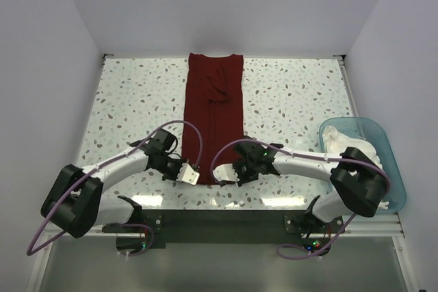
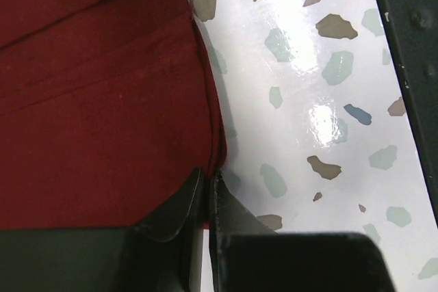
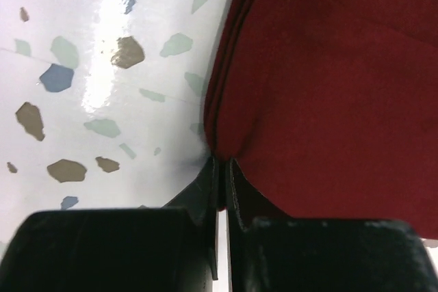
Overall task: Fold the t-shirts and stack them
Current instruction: Fold the tshirt
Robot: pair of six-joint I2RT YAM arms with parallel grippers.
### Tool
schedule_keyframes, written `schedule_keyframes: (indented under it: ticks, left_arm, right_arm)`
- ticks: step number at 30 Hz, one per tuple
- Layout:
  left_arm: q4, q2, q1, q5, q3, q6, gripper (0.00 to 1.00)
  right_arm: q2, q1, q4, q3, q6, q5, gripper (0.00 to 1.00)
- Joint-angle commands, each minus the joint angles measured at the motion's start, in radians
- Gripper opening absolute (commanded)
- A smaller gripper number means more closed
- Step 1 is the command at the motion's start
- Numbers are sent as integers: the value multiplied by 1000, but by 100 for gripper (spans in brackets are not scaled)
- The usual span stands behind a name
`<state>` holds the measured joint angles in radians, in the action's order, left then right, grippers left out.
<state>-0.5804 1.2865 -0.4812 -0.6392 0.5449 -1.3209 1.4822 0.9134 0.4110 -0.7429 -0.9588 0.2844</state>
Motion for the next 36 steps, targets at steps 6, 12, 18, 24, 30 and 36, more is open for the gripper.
schedule_keyframes:
  ticks: [6,12,18,24,30,36]
  left_arm:
    - [-234,-139,-28,-96,87,-9,0]
    - [-236,-116,7,-94,220,78,0]
    - [-225,74,148,-126,404,28,0]
    - [-188,250,205,-131,561,-9,0]
    - [-196,436,268,-143,748,-47,0]
    - [-234,612,300,-139,953,-84,0]
  right_arm:
    - [-183,54,80,30,124,47,0]
    - [-189,-30,106,-48,128,62,0]
    - [-85,-171,124,-191,22,99,0]
    - [64,-284,160,-386,-73,150,0]
    - [236,-363,210,-573,-152,179,0]
    - [394,-413,247,-754,-192,190,0]
